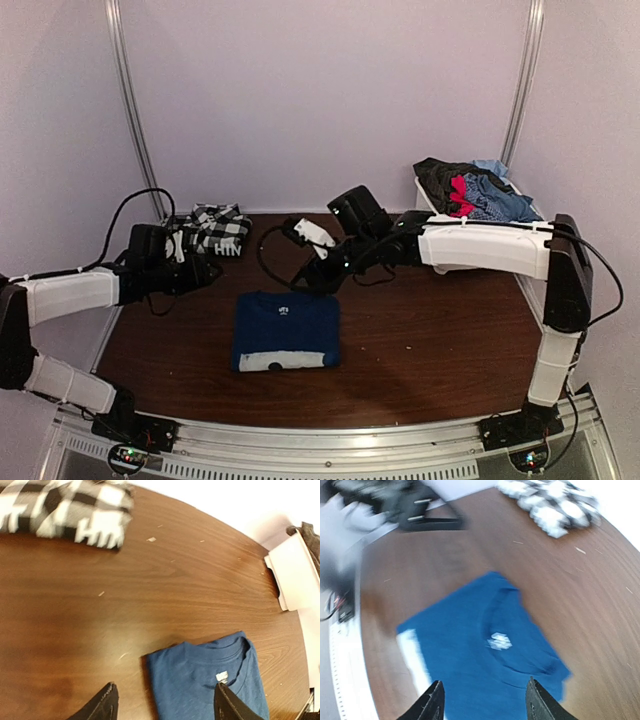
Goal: Fold and stack the mixed laundry pile
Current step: Adjust the square-folded T-shirt at the center of the board, then pick up the square-folded T-shirt from the center of the board, then pass from the right arm to the left, then place the square-folded T-shirt at the corner of the board.
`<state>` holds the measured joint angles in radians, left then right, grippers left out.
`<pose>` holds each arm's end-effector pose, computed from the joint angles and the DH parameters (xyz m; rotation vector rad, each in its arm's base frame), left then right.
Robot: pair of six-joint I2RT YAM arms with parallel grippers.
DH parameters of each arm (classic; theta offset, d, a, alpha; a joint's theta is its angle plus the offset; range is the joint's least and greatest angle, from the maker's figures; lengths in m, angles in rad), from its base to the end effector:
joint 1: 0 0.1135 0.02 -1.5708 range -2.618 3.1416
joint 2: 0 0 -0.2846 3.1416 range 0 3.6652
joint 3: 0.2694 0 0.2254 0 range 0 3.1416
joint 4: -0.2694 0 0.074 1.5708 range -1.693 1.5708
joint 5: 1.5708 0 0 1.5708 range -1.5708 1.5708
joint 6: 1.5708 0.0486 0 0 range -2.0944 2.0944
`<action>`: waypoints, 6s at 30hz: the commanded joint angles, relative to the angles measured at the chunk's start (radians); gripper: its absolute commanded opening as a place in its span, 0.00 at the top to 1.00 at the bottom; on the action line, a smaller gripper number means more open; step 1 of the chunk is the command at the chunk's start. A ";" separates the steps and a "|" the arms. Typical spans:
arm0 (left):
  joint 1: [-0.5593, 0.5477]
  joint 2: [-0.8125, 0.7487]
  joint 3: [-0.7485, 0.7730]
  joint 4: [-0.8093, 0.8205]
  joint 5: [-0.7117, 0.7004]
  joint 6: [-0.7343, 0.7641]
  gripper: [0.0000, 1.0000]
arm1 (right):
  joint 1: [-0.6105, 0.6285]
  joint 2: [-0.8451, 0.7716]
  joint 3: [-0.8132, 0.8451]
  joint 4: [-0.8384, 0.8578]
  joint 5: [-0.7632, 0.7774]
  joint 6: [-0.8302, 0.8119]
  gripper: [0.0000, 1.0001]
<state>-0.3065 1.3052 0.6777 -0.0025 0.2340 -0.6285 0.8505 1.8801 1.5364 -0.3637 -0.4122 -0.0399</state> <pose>0.2391 -0.0875 0.2377 -0.2318 2.2801 -0.7643 0.2634 0.3296 0.2908 -1.2195 2.0289 0.8807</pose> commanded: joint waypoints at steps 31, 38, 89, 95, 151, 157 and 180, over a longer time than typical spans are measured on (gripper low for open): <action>0.138 -0.122 -0.208 -0.081 0.157 -0.086 0.32 | 0.440 0.682 0.541 -0.264 0.556 -0.179 0.68; 0.138 -0.115 -0.268 -0.013 0.234 -0.100 0.31 | 0.405 0.504 0.392 -0.108 0.538 -0.130 1.00; -0.140 0.658 -0.024 0.773 0.388 -0.557 0.83 | 0.308 0.372 0.298 0.104 0.312 -0.129 1.00; -0.141 0.588 0.225 0.087 0.163 -0.146 1.00 | 0.290 0.255 0.147 0.185 0.315 -0.083 0.67; 0.061 0.917 1.680 -0.795 -0.281 0.524 1.00 | 0.232 -0.059 -0.577 0.722 0.313 0.386 0.20; 0.093 0.920 1.664 -0.757 -0.257 0.528 1.00 | 0.232 -0.047 -0.569 0.717 0.308 0.386 0.19; 0.282 1.027 1.489 -0.498 -0.175 0.477 1.00 | 0.232 -0.009 -0.526 0.665 0.305 0.380 0.19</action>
<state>-0.0525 2.2993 2.1876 -0.6506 0.0822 -0.1352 1.0798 1.8484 0.9813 0.3229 -0.0986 0.3408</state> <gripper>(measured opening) 0.044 0.814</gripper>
